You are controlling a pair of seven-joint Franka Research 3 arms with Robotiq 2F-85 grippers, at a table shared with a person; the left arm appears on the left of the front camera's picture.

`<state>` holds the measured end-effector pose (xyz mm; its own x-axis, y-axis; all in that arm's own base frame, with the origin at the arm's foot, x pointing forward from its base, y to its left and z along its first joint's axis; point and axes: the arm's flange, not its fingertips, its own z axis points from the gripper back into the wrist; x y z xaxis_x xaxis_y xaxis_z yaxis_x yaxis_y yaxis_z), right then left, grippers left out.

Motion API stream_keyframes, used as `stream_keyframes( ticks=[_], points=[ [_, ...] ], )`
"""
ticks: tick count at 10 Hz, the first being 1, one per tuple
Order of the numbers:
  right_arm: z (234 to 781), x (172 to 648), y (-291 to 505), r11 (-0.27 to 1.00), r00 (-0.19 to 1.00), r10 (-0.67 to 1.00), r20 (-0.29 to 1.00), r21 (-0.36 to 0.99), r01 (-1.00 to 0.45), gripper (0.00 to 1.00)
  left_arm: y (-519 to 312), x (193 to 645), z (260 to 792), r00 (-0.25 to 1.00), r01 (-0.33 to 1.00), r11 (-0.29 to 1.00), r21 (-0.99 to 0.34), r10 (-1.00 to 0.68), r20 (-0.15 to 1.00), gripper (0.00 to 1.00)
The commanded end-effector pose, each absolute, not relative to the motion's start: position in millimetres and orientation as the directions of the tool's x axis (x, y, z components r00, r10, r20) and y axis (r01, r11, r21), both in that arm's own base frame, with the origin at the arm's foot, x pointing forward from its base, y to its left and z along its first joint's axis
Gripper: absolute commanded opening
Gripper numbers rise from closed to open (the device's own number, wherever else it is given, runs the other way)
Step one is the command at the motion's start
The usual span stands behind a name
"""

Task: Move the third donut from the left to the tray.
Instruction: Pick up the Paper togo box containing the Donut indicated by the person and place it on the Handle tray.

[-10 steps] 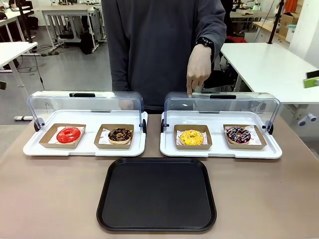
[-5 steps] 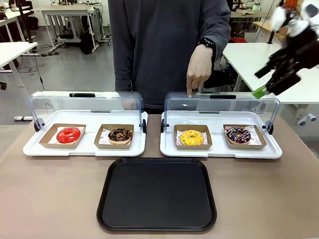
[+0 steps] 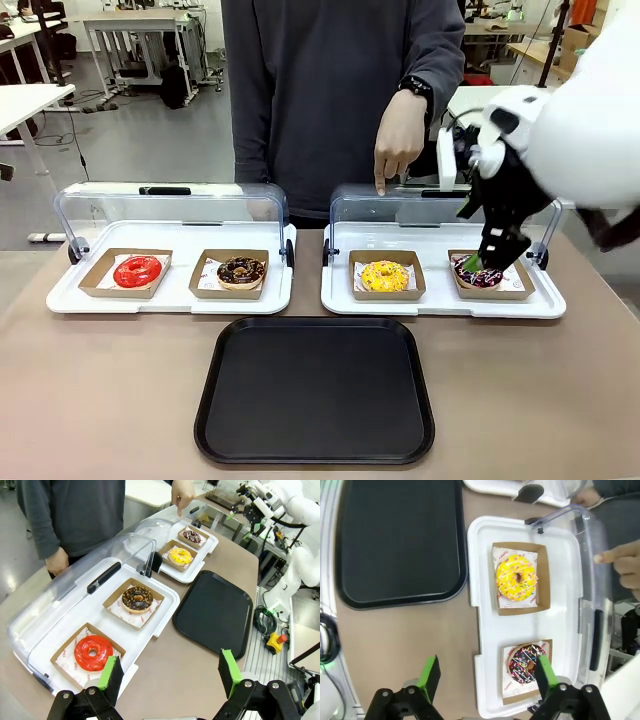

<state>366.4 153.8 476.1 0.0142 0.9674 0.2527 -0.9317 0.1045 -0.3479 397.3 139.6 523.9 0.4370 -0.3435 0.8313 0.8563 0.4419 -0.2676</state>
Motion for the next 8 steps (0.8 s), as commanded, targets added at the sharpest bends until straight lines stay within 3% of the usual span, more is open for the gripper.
stream_keyframes(
  ticks=[1, 4, 7, 8],
  points=[
    [448.1, 367.0, 158.8, 0.146, 0.044, 0.969, 0.242, -0.42, -0.896, 1.0, 139.8, 396.7, 525.3, 0.425, 0.862, 0.433, -0.265, -0.33, 0.843, 1.0],
    [400.6, 383.3, 171.3, 0.126, 0.015, 0.972, 0.233, -0.467, -0.875, 1.0, 139.8, 396.7, 525.3, 0.425, 0.862, 0.433, -0.265, -0.33, 0.843, 1.0],
    [386.7, 397.9, 178.9, 0.144, 0.011, 0.962, 0.274, -0.473, -0.869, 1.0, 139.8, 396.7, 525.3, 0.425, 0.862, 0.433, -0.265, -0.33, 0.843, 1.0],
    [397.1, 399.1, 176.9, 0.105, -0.001, 0.974, 0.227, -0.451, -0.886, 1.0, 139.8, 396.7, 525.3, 0.425, 0.862, 0.433, -0.265, -0.33, 0.843, 1.0]
  ],
)
